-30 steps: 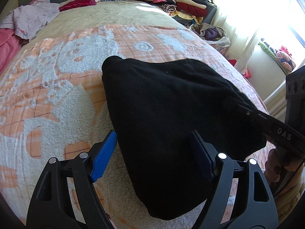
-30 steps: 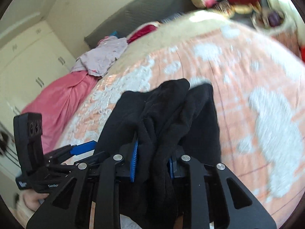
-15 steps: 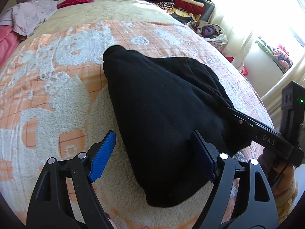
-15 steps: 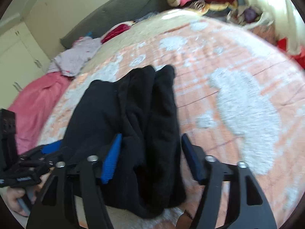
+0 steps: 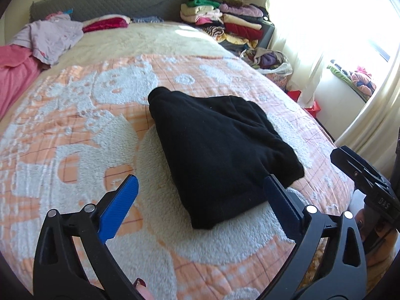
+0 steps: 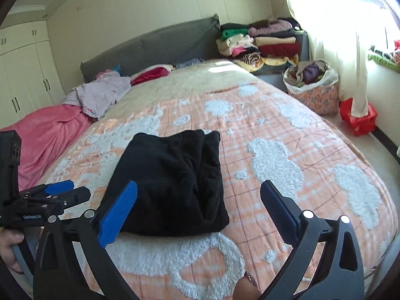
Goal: Fold small clothes
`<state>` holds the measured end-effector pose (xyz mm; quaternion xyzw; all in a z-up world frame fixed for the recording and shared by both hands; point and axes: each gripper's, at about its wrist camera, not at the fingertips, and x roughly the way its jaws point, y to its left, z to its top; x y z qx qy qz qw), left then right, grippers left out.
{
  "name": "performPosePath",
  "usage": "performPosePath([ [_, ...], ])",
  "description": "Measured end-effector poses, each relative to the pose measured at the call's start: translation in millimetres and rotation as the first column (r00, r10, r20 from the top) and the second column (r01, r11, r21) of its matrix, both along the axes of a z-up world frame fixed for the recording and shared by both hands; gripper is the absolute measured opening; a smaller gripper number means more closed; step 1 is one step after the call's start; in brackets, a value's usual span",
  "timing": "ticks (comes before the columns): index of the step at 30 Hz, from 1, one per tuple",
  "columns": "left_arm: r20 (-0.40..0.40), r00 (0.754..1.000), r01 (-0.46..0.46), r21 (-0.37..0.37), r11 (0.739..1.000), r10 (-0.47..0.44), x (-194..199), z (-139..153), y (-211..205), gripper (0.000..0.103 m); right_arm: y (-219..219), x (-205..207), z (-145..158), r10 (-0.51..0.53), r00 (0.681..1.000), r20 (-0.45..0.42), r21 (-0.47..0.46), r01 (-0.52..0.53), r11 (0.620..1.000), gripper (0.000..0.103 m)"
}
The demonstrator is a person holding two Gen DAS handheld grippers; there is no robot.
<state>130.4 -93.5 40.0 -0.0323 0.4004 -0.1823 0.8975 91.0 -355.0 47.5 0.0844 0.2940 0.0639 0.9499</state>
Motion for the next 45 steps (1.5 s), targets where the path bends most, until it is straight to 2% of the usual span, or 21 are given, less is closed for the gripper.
performPosePath([
  [7, 0.041, 0.999, -0.016, 0.016, 1.0, 0.015, -24.4, 7.5, 9.6, 0.094, 7.4, -30.9, 9.2, 0.0, 0.999, 0.04, -0.027, 0.001, 1.0, 0.098],
  [13, 0.05, 0.998, -0.032, 0.026, 0.999, 0.03, -43.4, 4.0, 19.5, 0.094, 16.7, -47.9, 4.5, 0.012, 1.0, 0.017, -0.03, -0.012, 0.999, 0.098],
  [25, 0.013, 0.999, -0.051, 0.036, 0.998, 0.051, -68.5, -20.1, 31.8, 0.094, 34.1, -72.4, -35.4, -0.011, 0.993, -0.115, -0.044, 0.006, 0.999, 0.098],
  [35, -0.027, 0.997, -0.072, 0.039, 0.997, 0.073, -75.4, -36.1, 37.2, 0.094, 44.5, -80.6, -42.7, 0.001, 0.992, -0.123, -0.071, -0.01, 0.997, 0.098],
  [45, -0.034, 0.995, -0.091, 0.053, 0.994, 0.093, -77.3, -38.6, 40.4, 0.094, 47.2, -80.6, -45.2, 0.008, 0.992, -0.125, -0.067, -0.016, 0.998, 0.098],
])
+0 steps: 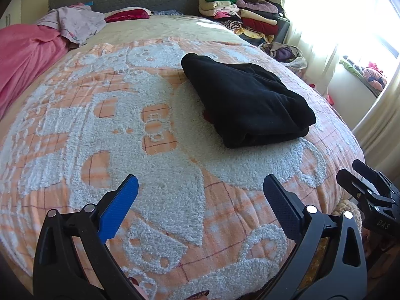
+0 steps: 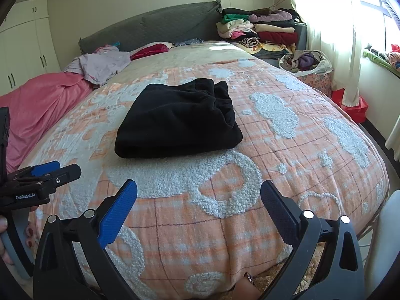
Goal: Fold small clothes
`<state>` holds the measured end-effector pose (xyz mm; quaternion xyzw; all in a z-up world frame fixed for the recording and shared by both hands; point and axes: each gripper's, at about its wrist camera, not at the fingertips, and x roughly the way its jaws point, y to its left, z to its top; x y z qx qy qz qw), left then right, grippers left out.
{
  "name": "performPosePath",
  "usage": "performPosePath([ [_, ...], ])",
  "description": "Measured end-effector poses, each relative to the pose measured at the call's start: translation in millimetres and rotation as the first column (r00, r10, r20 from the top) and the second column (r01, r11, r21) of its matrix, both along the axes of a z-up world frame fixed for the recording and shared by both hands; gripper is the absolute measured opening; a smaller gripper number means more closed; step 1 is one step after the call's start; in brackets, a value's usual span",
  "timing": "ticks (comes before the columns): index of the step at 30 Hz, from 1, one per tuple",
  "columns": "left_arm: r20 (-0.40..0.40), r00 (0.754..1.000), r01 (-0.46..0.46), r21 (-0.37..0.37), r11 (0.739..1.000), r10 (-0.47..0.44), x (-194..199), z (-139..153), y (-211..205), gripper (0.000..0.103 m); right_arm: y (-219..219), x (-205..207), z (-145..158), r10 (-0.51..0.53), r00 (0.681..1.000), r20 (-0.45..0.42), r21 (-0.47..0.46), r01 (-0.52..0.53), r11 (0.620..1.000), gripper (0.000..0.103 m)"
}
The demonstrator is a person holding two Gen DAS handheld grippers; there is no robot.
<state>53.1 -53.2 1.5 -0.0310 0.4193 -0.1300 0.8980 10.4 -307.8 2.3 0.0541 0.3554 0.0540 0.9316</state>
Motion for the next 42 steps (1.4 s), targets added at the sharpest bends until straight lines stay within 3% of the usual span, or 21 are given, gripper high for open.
performPosePath([
  [42, -0.002, 1.0, -0.011, 0.017, 1.0, 0.011, -10.2, 3.0, -0.4, 0.094, 2.7, -8.5, 4.0, -0.004, 1.0, 0.014, -0.004, 0.004, 1.0, 0.098],
])
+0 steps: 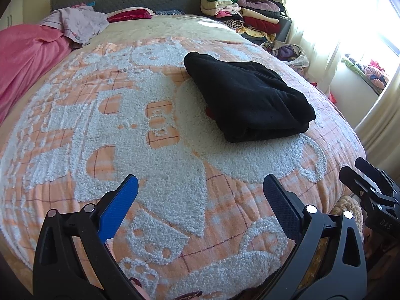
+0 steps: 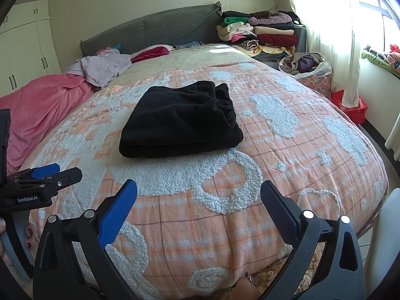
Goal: Fold small clothes
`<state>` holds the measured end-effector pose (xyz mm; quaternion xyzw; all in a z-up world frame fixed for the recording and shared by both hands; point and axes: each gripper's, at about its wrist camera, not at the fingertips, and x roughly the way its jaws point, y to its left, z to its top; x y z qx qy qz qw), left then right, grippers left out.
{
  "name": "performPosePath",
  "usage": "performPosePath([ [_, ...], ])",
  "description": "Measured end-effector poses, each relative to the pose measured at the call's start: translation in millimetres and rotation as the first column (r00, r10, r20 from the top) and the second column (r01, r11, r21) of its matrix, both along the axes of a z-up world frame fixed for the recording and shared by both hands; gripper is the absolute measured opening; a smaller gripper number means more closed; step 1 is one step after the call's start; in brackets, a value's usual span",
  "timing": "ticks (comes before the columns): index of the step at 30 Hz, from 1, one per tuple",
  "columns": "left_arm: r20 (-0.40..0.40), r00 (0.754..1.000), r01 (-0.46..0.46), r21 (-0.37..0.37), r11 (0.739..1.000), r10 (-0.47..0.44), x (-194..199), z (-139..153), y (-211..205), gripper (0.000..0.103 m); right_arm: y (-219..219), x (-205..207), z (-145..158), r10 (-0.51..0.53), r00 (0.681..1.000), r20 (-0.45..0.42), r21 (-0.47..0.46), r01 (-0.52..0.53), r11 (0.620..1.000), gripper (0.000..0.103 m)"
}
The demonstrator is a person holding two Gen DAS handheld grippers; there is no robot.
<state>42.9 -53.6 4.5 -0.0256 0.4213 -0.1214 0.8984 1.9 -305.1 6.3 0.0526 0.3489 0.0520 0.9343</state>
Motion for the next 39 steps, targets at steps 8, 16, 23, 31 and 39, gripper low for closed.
performPosePath([
  [8, -0.002, 1.0, -0.002, -0.002, 1.0, 0.002, -1.3, 0.9, 0.2, 0.094, -0.7, -0.2, 0.2, 0.0, 1.0, 0.001, 0.001, 0.0, 1.0, 0.098],
  [16, -0.004, 1.0, 0.008, -0.011, 1.0, -0.008, -4.9, 2.8, -1.9, 0.094, -1.9, -1.4, 1.4, -0.003, 1.0, -0.004, 0.004, 0.003, 1.0, 0.098],
  [23, -0.008, 1.0, 0.009, -0.016, 1.0, -0.009, -5.5, 2.8, -1.9, 0.094, -2.5, -2.3, 0.9, -0.007, 1.0, -0.004, 0.0, 0.007, 1.0, 0.098],
  [31, -0.013, 1.0, 0.0, 0.006, 1.0, 0.0, -5.9, 1.6, -2.3, 0.094, -3.4, -4.2, 0.1, -0.014, 1.0, -0.001, -0.002, 0.014, 1.0, 0.098],
  [39, -0.037, 0.999, -0.012, 0.046, 0.999, 0.014, -3.1, -3.0, -0.8, 0.094, -21.2, -9.8, 3.2, -0.113, 0.994, -0.003, -0.007, 0.112, 0.994, 0.098],
])
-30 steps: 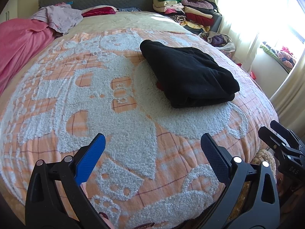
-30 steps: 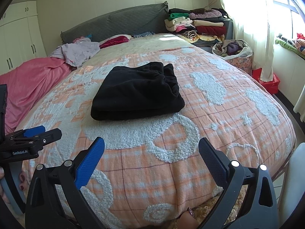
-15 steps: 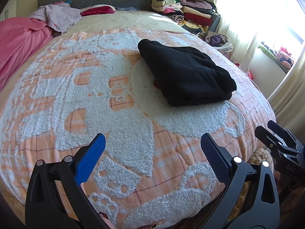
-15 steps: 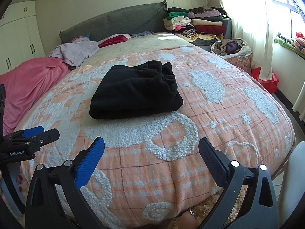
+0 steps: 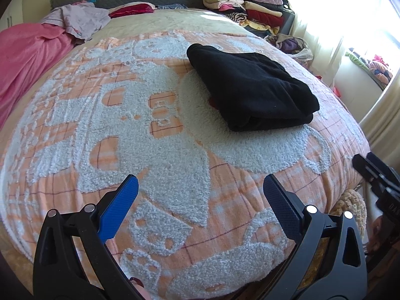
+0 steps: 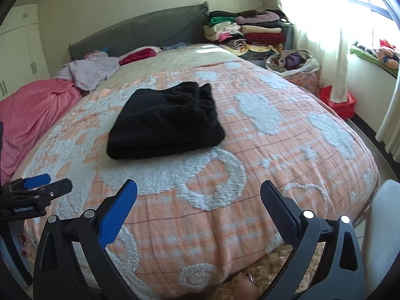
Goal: Fold small clothes
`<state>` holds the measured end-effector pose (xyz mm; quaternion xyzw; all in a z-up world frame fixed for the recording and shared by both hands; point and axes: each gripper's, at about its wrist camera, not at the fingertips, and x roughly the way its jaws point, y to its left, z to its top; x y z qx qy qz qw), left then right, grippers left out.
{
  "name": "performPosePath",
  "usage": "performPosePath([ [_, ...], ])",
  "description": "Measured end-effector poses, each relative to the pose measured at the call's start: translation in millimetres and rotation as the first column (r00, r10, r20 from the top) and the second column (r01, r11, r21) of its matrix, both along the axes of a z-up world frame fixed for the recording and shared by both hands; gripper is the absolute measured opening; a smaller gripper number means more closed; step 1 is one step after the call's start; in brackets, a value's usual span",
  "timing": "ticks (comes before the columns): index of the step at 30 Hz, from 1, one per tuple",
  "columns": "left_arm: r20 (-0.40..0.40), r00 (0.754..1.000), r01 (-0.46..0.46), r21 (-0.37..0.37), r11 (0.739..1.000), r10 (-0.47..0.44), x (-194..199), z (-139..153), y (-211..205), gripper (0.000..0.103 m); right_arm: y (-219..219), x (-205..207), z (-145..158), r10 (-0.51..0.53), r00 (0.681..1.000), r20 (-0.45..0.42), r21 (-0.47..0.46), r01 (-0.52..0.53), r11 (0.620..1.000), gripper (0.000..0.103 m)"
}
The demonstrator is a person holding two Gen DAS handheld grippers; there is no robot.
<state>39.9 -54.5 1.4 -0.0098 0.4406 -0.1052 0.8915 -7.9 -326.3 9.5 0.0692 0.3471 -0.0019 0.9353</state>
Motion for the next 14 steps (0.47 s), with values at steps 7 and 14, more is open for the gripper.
performPosePath([
  [7, -0.044, 0.988, -0.148, -0.05, 0.988, 0.146, 27.3, 11.2, 81.5, 0.094, -113.7, -29.9, -4.0, -0.343, 0.939, -0.01, 0.009, 0.343, 0.939, 0.098],
  [14, -0.015, 0.841, -0.533, 0.152, 0.833, 0.541, 88.5, 21.0, 268.9, 0.094, -327.3, -77.6, -54.6, -0.798, 0.593, -0.106, -0.124, 0.789, 0.602, 0.098],
])
